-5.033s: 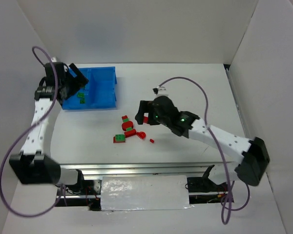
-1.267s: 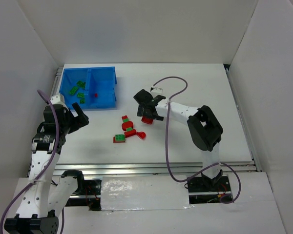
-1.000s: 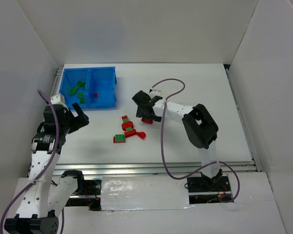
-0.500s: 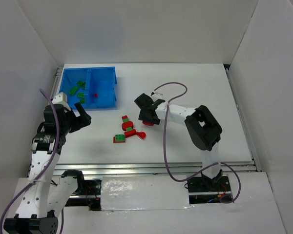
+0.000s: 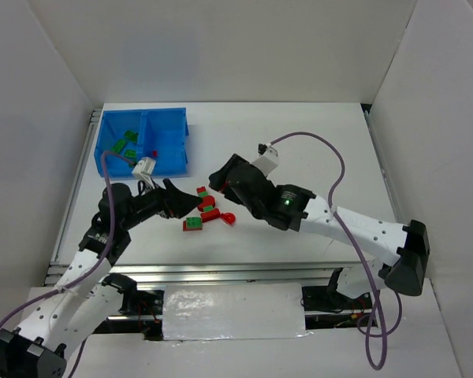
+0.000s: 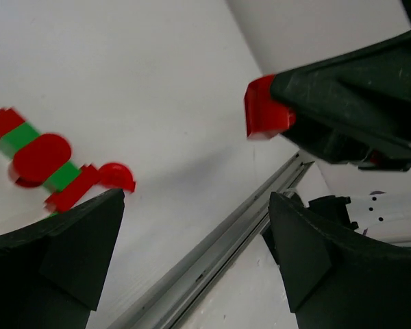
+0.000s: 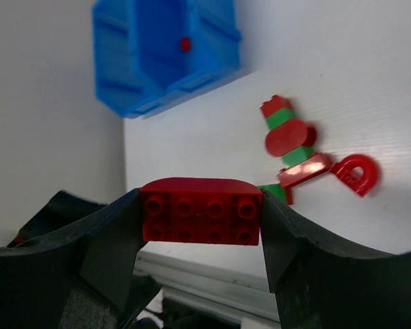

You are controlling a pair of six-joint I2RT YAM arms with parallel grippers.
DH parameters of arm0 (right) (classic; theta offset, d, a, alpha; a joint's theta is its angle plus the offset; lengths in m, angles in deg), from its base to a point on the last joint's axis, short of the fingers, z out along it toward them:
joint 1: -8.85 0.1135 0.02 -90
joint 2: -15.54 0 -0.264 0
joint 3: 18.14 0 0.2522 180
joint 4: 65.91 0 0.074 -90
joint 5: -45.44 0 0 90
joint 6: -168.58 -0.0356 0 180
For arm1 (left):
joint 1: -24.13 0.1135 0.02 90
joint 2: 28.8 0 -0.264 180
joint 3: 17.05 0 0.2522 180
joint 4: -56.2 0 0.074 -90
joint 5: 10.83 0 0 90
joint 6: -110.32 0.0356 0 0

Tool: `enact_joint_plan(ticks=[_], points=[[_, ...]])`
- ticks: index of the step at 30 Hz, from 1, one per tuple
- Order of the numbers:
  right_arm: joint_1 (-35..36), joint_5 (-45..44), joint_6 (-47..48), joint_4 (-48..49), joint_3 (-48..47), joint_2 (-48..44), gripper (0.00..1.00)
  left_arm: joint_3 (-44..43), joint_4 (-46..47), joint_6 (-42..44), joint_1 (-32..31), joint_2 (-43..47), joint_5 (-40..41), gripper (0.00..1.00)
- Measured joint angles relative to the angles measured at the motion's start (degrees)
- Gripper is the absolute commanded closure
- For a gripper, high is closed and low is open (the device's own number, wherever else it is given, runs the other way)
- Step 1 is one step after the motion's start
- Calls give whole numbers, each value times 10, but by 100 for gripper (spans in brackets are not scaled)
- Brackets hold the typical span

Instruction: Sort the legos into containers by color

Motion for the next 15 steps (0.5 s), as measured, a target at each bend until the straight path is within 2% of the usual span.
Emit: enact_joint_plan(ticks=[6, 11, 14, 15], points=[[66, -48, -37, 5, -6, -12, 88, 16, 166, -16, -48, -17, 0, 7], [88, -78, -48, 3, -28, 6, 88, 16, 223, -14, -71, -43, -1, 12], [89, -89, -49, 4, -31, 7, 88, 17, 237, -15, -78, -44, -1, 21], [89, -90, -49, 4, -31, 7, 88, 17, 242, -14, -79, -44, -1, 28]])
